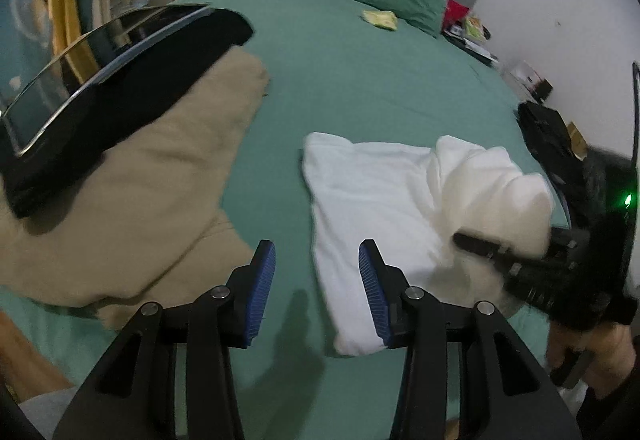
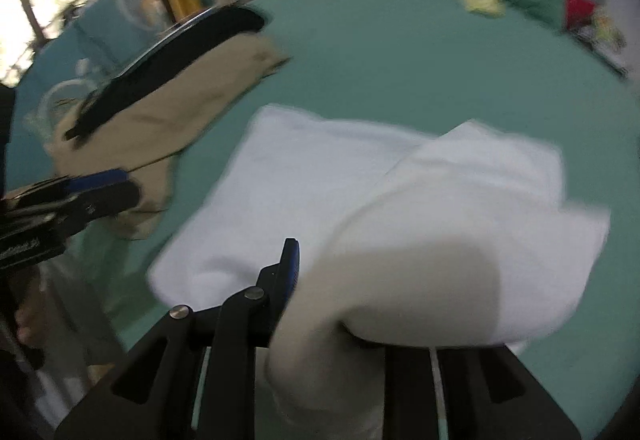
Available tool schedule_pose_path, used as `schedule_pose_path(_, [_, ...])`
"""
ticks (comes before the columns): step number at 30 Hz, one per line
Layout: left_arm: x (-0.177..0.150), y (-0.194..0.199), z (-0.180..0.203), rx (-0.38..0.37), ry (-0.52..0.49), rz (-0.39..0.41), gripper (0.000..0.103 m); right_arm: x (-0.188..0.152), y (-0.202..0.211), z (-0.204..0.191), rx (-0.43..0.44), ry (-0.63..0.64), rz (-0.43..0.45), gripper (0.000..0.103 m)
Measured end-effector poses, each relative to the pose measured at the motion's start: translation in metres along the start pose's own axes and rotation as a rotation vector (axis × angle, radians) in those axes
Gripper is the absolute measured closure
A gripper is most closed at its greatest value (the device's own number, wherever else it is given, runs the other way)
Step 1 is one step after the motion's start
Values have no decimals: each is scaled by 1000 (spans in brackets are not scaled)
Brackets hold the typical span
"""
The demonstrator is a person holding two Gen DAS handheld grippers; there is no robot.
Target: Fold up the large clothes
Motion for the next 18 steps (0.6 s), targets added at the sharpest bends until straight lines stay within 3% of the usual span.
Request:
schedule_pose_path(2, [1, 7, -8, 9, 16, 12, 57, -4, -17, -23, 113, 37, -62, 62])
schedule_pose_path(4, [2, 14, -15, 22, 29, 28, 57, -6, -25, -38, 195, 62, -72, 41])
schedule_pose_path(7, [4, 21, -27, 47, 52, 43, 57, -5, -22, -54, 247, 109, -54, 22])
schedule_pose_path(12, [12, 23, -29, 59, 65, 52, 57, -8, 18, -62, 275, 246, 57, 14])
schedule_pose_path(15, [20, 21, -16, 42, 31, 47, 57, -18, 52, -58, 207, 327, 146, 7])
schedule_pose_path(18, [28, 15, 5, 26, -12, 31, 57, -32, 65, -48, 178, 347, 149, 7])
Point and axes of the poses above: each gripper's, at about its wrist camera, not at the fingertips, and y roughly against the way its jaws point, z to its right, x to its top, the point moved 3 cm from there along -y, roughly the way its jaws point, and after that the axes turned 15 degrees about -x, right-handed, at the moved point
